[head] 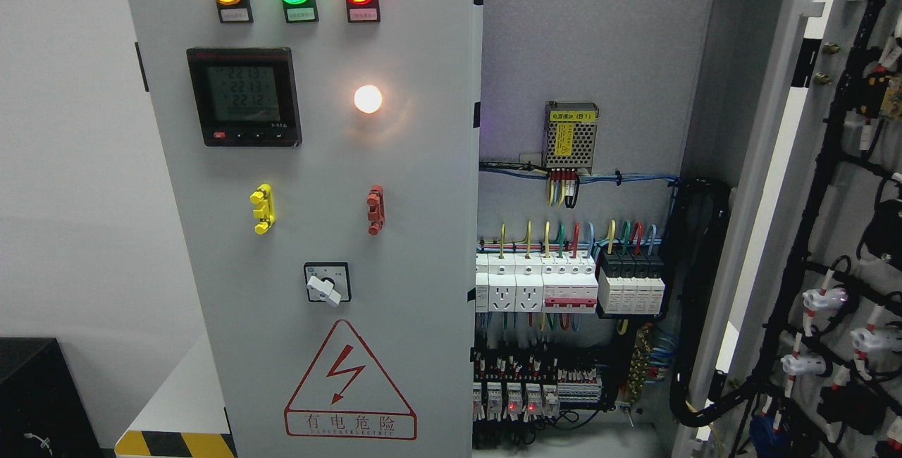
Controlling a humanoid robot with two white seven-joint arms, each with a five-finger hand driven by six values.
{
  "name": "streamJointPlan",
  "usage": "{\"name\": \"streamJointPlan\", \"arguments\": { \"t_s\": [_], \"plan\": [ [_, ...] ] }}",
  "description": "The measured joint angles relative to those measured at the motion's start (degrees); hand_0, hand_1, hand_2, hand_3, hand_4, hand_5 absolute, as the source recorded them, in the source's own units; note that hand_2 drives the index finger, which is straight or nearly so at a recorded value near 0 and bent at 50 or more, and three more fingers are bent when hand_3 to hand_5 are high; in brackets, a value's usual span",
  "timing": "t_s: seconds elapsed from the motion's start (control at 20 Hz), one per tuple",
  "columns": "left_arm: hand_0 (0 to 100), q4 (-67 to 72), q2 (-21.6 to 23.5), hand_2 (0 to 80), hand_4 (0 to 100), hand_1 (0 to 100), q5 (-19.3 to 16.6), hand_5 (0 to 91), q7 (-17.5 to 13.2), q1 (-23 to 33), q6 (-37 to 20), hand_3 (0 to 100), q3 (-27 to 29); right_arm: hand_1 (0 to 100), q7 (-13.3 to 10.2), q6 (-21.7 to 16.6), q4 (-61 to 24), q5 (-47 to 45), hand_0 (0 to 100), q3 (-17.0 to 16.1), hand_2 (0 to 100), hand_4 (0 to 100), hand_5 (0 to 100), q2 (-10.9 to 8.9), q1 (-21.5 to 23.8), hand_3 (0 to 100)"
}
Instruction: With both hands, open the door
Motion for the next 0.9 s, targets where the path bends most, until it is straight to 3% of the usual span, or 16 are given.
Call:
{"name": "streamJointPlan", "arguments": {
  "t_s": [0.35,0.6,0.9],
  "plan": [
    [0,-0.37,-0.33,0.0,0,0,0.08,0.0,1.03,-0.01,-0.10,0,0.65,0,-0.41,-7.03,-16.13,-0.61,0,2.49,0,0,0,-0.09,-7.11,0],
    [0,-0.56,-0.47,0.0,0,0,0.12,0.0,2.39,-0.04,-0.17,0,0.92,0,-0.53,-7.63,-22.87,-0.82,0,3.21,0,0,0,0.00,-17.49,0],
    [0,-0.72,-0.57,0.0,0,0,0.11,0.0,2.51,-0.10,-0.39,0,1.12,0,-0.72,6.16,-25.55,-2.95,0,3.66,0,0,0,0.00,-30.63,0]
  ]
}}
